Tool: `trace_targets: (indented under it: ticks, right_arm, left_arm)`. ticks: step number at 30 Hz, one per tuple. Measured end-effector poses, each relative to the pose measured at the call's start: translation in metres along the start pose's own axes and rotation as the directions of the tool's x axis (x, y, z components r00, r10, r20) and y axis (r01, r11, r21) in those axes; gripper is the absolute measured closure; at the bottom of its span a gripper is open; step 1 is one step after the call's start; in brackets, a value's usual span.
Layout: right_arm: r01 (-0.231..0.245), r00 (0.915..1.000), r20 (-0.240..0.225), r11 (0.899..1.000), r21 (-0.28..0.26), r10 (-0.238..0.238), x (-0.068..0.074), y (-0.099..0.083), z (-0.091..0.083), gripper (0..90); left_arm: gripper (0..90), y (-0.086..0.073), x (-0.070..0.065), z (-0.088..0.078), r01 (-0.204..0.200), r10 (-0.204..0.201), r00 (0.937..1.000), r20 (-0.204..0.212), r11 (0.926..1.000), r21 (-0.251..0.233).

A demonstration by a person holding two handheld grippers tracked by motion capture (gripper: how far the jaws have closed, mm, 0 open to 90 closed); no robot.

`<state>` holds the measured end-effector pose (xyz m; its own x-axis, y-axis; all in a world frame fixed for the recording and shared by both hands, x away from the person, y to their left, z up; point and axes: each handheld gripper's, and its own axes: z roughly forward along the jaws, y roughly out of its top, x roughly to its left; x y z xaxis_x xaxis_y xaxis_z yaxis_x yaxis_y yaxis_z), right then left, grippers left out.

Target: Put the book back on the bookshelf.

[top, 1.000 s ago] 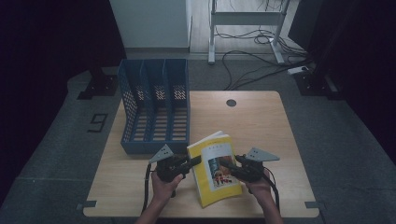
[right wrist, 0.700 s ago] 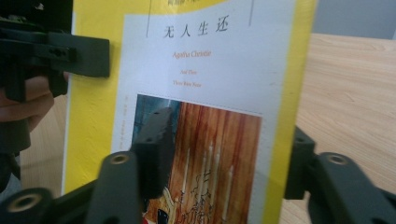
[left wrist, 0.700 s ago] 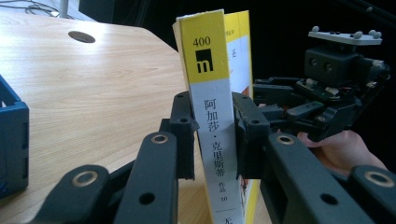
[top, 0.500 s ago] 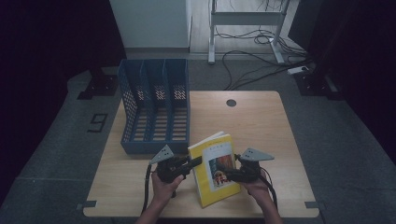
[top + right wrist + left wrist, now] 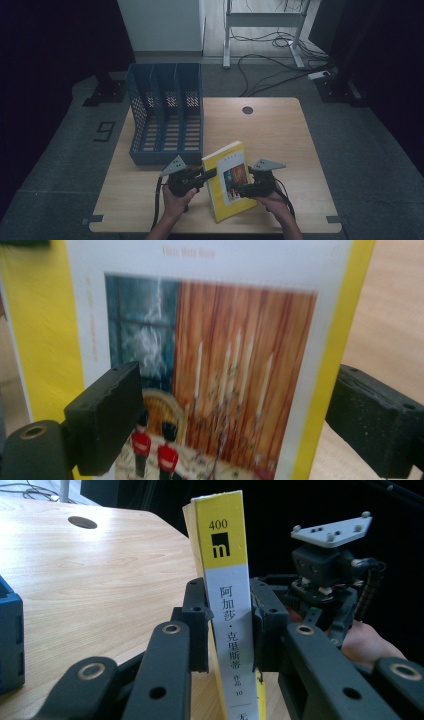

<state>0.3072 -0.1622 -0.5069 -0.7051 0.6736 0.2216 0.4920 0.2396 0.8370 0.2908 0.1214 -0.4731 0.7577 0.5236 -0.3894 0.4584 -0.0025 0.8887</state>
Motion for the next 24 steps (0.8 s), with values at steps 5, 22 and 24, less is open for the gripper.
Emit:
trace_targets:
  ticks: [5, 22, 24]
  right_arm:
    - [0.048, 0.9988, 0.010, 0.999, 0.007, -0.048, 0.006, 0.000, -0.001, 13.9]
    - [0.076, 0.9936, 0.086, 0.997, -0.028, -0.074, 0.016, 0.007, -0.008, 20.2]
    - [0.090, 0.9916, 0.096, 0.996, -0.029, -0.087, 0.018, 0.008, -0.010, 20.2]
  left_arm:
    - [73.3, 0.000, 0.001, -0.001, 0.003, -0.003, 1.0000, 0.006, 1.0000, -0.006]
    - [74.4, 0.003, -0.003, -0.004, -0.014, 0.015, 0.9996, 0.026, 0.9998, -0.014]
    - [74.6, 0.003, -0.004, -0.004, -0.023, 0.024, 0.9993, 0.028, 0.9996, -0.016]
